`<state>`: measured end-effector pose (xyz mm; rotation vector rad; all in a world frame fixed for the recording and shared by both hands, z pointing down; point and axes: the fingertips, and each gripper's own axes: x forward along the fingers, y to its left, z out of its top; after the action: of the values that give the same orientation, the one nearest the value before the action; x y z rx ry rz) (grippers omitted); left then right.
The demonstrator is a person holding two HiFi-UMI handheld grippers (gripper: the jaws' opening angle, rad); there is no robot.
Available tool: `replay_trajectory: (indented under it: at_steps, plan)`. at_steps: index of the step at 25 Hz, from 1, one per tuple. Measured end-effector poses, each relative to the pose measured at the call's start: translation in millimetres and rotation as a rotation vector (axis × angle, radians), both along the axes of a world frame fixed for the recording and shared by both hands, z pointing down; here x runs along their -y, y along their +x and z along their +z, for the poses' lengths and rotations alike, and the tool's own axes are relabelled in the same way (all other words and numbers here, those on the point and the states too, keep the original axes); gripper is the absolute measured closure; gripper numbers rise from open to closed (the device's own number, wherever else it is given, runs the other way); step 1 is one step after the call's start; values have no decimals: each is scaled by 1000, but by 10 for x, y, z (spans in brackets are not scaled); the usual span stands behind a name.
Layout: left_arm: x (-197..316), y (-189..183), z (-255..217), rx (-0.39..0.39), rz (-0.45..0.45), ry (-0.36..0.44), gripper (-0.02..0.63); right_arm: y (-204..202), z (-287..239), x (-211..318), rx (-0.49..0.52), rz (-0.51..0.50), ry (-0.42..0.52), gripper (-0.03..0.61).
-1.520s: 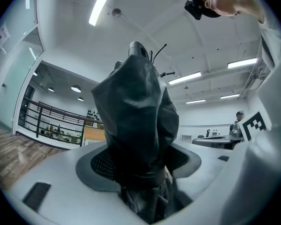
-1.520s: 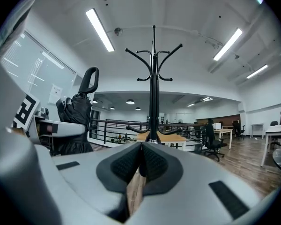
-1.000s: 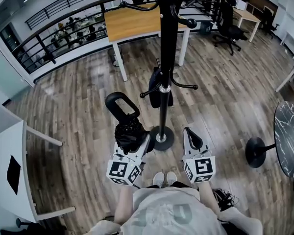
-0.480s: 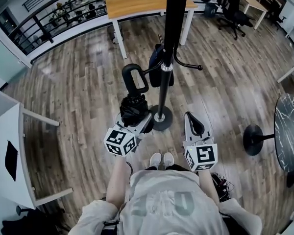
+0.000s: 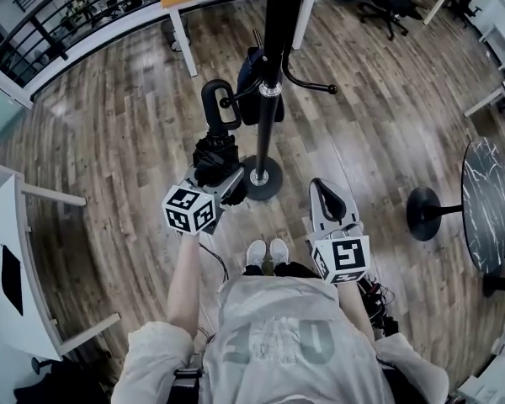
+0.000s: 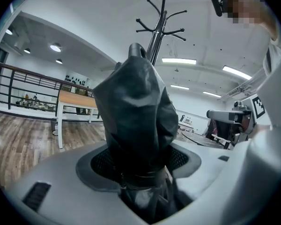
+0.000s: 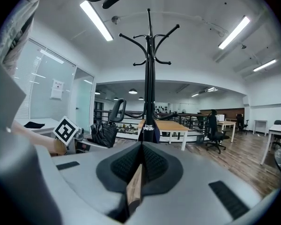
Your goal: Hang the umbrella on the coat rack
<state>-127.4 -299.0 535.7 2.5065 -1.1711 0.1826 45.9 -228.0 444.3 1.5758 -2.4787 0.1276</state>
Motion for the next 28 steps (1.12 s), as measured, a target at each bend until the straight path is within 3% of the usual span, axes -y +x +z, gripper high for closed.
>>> replay_trajectory:
  at_steps: [9,17,21,28]
  plan:
    - [183,41,210,-16,63,-30,308,63,110,58,-25,26,-25,549]
    - [330,78,333,40,112,-39,308,107,125,127,-34,46,-36,549]
    - [332,73,337,26,209,-47,308,125,180,130,-41,52,-48,548]
    - [528,39,321,107,278,-35,308,107,224,177,-46,57,-65,548]
